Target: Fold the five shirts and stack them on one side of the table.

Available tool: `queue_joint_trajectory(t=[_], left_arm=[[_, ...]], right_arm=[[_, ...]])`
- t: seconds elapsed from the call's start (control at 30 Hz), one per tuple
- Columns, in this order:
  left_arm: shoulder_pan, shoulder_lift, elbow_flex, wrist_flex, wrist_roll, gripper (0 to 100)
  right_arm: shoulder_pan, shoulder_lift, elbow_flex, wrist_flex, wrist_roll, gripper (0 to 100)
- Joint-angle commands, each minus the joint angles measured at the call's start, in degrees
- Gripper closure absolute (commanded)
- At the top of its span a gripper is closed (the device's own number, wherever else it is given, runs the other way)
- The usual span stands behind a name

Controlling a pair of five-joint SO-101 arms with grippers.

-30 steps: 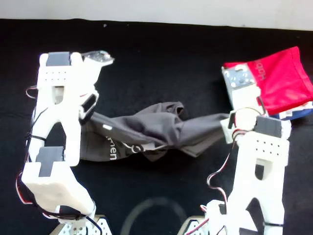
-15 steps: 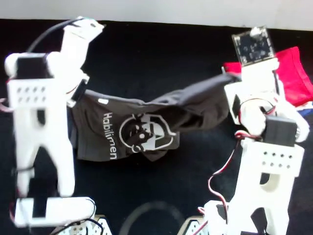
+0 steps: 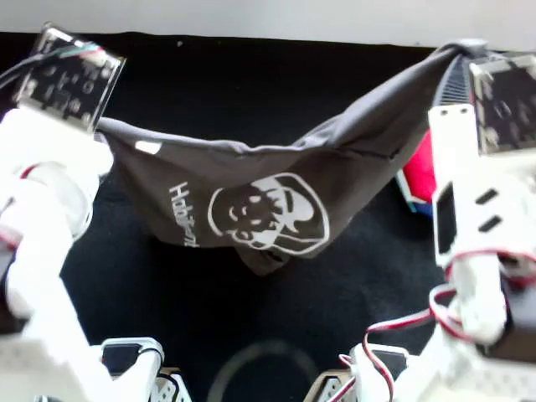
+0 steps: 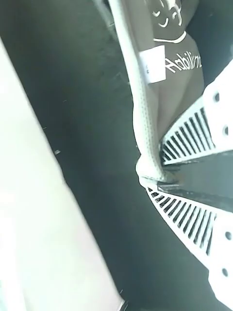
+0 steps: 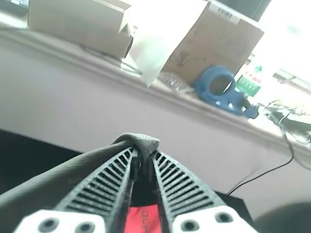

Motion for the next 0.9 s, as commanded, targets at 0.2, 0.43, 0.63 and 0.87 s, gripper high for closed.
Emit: queue_joint_trajectory(t=[0.2, 0.43, 0.63, 0.87], left_arm=[[0.6, -2.5, -0.6, -0.9, 0.2, 99], [0.6, -2.5, 6.5, -2.5, 0.3, 99], [0.5, -2.6, -0.6, -2.5, 0.3, 99], [-2.6, -2.6, -10.1, -2.5, 0.3, 99]], right_arm=[[-0.2, -0.9, -14.1, -1.8, -0.3, 99.3], [5.3, -0.9, -16.6, -8.6, -0.3, 99.3], [5.5, -1.5, -17.0, -8.3, -0.3, 99.3], [5.5, -1.6, -17.1, -8.2, -0.3, 99.3]])
